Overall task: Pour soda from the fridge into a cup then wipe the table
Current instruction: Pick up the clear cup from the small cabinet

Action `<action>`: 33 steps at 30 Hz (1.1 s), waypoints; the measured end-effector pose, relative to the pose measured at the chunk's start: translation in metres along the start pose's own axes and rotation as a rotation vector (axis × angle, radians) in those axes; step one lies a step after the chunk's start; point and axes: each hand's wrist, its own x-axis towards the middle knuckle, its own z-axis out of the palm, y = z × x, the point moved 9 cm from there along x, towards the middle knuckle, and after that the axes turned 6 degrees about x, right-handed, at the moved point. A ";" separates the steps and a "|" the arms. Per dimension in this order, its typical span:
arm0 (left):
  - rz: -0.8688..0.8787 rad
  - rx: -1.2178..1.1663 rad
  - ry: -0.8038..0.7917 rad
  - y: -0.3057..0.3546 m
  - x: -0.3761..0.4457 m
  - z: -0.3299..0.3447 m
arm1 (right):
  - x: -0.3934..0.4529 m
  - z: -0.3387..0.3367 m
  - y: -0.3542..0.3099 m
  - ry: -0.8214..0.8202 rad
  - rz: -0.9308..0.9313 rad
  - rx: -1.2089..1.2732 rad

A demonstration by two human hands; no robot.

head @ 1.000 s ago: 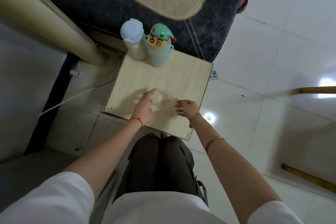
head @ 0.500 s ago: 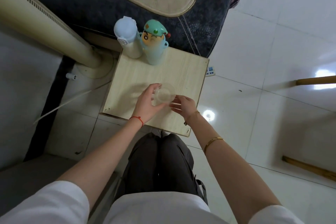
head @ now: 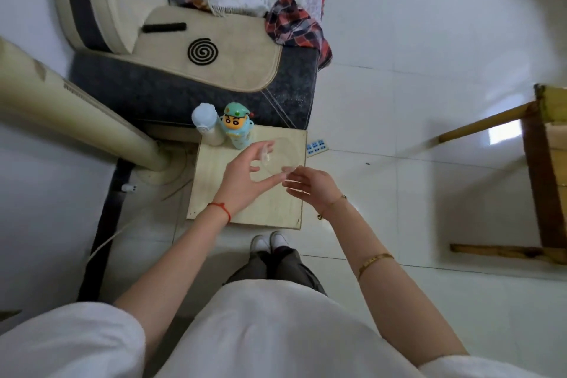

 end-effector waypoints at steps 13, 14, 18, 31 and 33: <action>0.157 0.036 -0.187 0.096 -0.028 0.020 | -0.106 -0.035 -0.018 0.067 -0.180 0.137; 0.176 0.041 -0.204 0.103 -0.029 0.025 | -0.112 -0.041 -0.017 0.075 -0.191 0.170; 0.250 0.056 -0.257 0.132 -0.035 0.049 | -0.142 -0.067 -0.016 0.074 -0.224 0.309; 0.528 0.089 -0.571 0.261 -0.121 0.203 | -0.285 -0.220 0.020 0.278 -0.461 0.525; 0.554 0.094 -0.613 0.277 -0.143 0.235 | -0.311 -0.251 0.033 0.313 -0.489 0.547</action>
